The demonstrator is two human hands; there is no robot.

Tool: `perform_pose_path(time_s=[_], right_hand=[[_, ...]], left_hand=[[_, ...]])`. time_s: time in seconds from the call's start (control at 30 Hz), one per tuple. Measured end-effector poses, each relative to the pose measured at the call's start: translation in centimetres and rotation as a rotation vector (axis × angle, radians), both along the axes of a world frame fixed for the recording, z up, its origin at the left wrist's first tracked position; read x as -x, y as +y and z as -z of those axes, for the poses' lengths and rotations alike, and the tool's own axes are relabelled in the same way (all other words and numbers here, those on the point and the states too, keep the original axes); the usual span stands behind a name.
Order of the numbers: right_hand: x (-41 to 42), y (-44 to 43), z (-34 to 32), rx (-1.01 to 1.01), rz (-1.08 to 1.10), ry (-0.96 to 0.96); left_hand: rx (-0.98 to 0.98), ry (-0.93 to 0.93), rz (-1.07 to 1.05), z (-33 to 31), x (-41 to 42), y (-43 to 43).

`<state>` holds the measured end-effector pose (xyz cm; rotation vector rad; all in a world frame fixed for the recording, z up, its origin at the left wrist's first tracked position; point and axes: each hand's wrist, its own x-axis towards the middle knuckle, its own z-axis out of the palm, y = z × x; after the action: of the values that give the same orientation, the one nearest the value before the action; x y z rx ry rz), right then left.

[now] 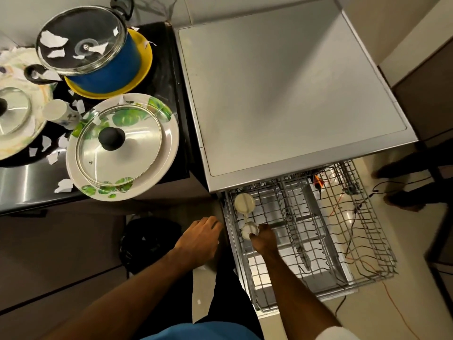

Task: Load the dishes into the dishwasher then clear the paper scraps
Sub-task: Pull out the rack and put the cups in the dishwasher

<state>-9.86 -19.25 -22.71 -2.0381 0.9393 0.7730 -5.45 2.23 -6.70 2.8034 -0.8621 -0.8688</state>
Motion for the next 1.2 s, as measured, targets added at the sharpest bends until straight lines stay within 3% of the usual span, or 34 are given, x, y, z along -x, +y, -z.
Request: perform_pose_path(time_s=[0.17, 0.27, 0.57, 0.77, 0.97, 1.2], right_hand=[[0.4, -0.8, -4.2, -0.110, 0.049, -0.032], [-0.2, 0.4, -7.8, -0.166, 0.112, -0.167], [-3.7, 6.1, -20.2, -0.319, 0.036, -0.550], [-6.4, 10.4, -26.3, -0.453, 0.087, -0.658], [-7.6, 14.9, -29.6, -0.505, 0.072, -0.688], [-8.3, 19.1, -29.8, -0.520, 0.069, -0.709]], left_hand=[[0.049, -0.011, -0.018, -1.7, -0.4, -0.2], [0.123, -0.022, -0.060, -3.4, -0.9, 0.0], [0.386, -0.211, -0.183, -8.9, -4.3, 3.9], [0.526, -0.357, -0.330, -11.8, -6.6, 8.7], [0.530, -0.558, -0.561, -13.6, -11.1, 15.2], [0.420, -0.586, -0.749, -13.3, -16.7, 23.5]])
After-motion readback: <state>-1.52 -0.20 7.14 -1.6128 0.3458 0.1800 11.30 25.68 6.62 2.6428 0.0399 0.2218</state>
